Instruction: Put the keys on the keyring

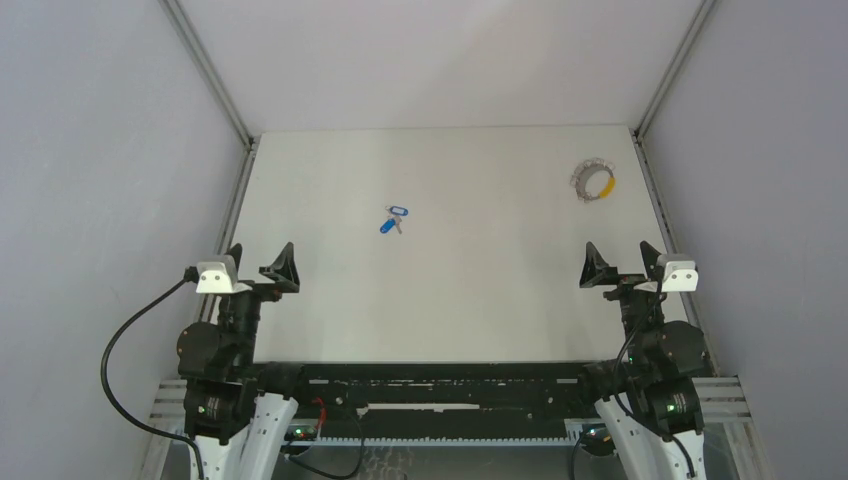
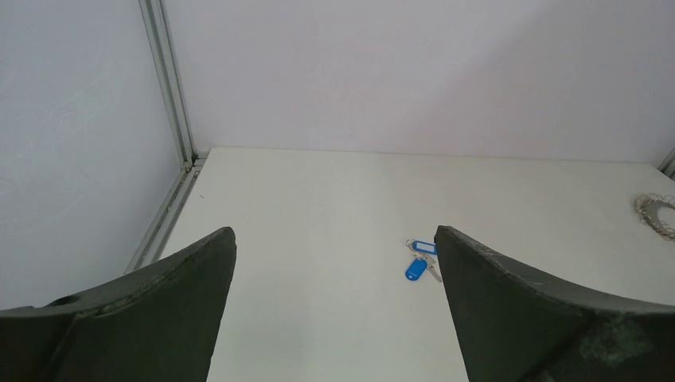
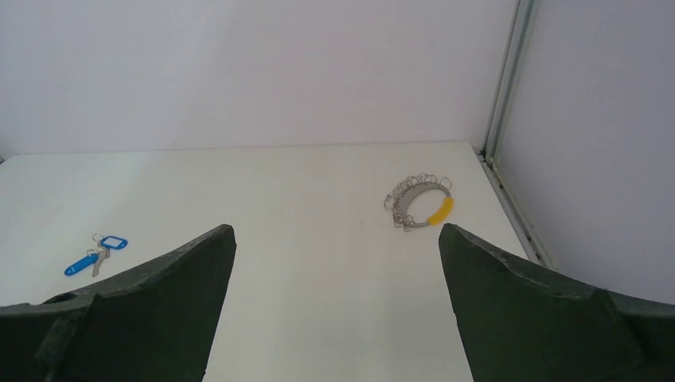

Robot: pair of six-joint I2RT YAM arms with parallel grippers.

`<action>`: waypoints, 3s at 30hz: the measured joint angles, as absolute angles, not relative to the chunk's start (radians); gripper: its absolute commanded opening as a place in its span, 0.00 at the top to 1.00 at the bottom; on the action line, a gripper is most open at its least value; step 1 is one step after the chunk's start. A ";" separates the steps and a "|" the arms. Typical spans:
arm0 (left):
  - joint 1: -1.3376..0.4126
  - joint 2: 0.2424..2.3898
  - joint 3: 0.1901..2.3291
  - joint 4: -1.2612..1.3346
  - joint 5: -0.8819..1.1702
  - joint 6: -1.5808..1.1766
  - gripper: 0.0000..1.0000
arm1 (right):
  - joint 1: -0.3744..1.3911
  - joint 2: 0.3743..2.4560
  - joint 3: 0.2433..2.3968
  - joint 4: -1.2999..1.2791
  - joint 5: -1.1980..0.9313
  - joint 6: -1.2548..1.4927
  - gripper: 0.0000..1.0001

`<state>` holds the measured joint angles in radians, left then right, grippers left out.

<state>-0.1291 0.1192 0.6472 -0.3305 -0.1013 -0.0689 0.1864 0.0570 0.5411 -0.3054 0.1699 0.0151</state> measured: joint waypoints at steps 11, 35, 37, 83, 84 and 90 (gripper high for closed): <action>-0.129 0.117 0.647 -0.331 -0.101 -0.069 0.00 | 0.183 0.083 0.543 -0.306 0.160 0.018 0.00; -0.193 0.117 0.647 -0.331 -0.090 -0.068 0.00 | -0.068 1.018 0.648 -0.109 -0.110 0.229 0.08; -0.193 0.118 0.647 -0.331 -0.089 -0.068 0.00 | -0.104 1.100 0.656 -0.064 -0.125 0.253 0.11; -0.194 0.184 0.647 -0.331 -0.018 -0.050 0.00 | -0.280 2.219 1.594 -0.268 -0.434 0.286 0.80; -0.194 0.184 0.647 -0.331 -0.018 -0.049 0.00 | -0.279 2.219 1.594 -0.270 -0.437 0.284 0.80; -0.194 0.184 0.647 -0.331 -0.014 -0.049 0.00 | -0.258 2.212 1.575 -0.278 -0.465 0.279 0.79</action>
<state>-0.1944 0.1844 0.6472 -0.3313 -0.0139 -0.0494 -0.2584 2.2116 1.5749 -0.2779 -0.4652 0.2787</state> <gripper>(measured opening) 0.996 0.202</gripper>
